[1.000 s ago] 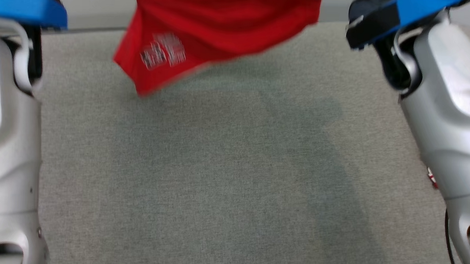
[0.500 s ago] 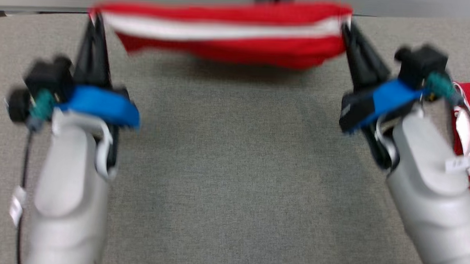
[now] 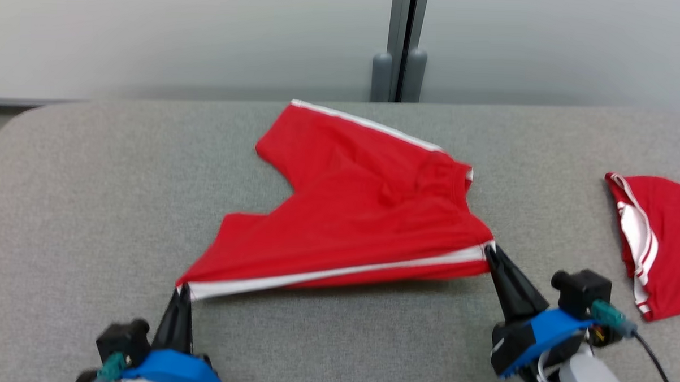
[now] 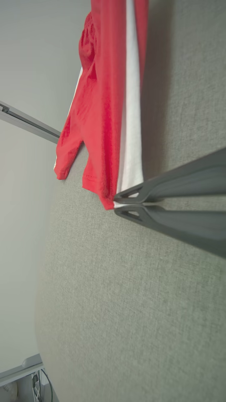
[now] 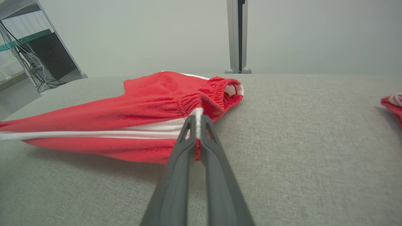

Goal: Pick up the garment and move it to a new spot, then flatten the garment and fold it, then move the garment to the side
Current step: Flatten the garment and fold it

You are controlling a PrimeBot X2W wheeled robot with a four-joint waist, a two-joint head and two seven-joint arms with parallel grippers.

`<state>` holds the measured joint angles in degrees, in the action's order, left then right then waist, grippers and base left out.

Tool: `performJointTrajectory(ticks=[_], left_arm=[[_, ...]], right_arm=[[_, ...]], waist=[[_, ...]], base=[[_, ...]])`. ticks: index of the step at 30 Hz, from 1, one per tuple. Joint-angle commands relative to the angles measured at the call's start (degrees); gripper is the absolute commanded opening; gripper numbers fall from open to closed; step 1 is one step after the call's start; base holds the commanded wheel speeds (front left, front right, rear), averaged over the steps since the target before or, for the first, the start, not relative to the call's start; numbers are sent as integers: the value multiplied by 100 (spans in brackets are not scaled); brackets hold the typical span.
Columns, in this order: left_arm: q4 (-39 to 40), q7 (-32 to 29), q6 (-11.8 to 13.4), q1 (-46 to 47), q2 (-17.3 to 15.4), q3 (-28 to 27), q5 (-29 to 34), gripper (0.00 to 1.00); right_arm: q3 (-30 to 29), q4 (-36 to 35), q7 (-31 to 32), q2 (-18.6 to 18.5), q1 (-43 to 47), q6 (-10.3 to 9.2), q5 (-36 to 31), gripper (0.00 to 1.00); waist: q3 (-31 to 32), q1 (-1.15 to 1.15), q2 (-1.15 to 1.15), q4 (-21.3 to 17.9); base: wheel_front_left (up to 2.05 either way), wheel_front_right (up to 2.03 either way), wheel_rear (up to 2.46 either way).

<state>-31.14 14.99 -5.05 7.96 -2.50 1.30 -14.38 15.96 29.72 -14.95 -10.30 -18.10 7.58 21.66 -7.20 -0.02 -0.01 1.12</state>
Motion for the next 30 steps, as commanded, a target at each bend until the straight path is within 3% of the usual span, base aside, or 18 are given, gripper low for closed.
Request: performJointTrajectory(ticks=[1, 9, 18, 26, 30], left_arm=[[20, 25, 97, -198, -75, 4, -83, 0], [176, 27, 236, -1048, -84, -25, -209, 0], [593, 28, 284, -1509, -89, -117, -163, 0], [740, 26, 89, -270, -88, -127, 246, 0], [432, 27, -15, 733, -265, -1, 512, 0]], right_arm=[[-85, -40, -34, -66, 266, -15, 2, 0], [-38, -103, -34, 25, 1231, -16, 97, 0], [-83, -391, -35, -30, 1891, -22, 244, 0], [-62, -551, -34, 262, 1186, -15, 290, 0], [-151, -419, -34, 459, 589, -13, 325, 0]], waist=[[279, 2, 1, -131], [860, 2, 1, -85], [922, 2, 1, -148], [440, 2, 1, -344], [7, 2, 1, -481]], base=[[0, 0, 0], [0, 0, 0], [0, 0, 0], [0, 0, 0], [0, 0, 0]])
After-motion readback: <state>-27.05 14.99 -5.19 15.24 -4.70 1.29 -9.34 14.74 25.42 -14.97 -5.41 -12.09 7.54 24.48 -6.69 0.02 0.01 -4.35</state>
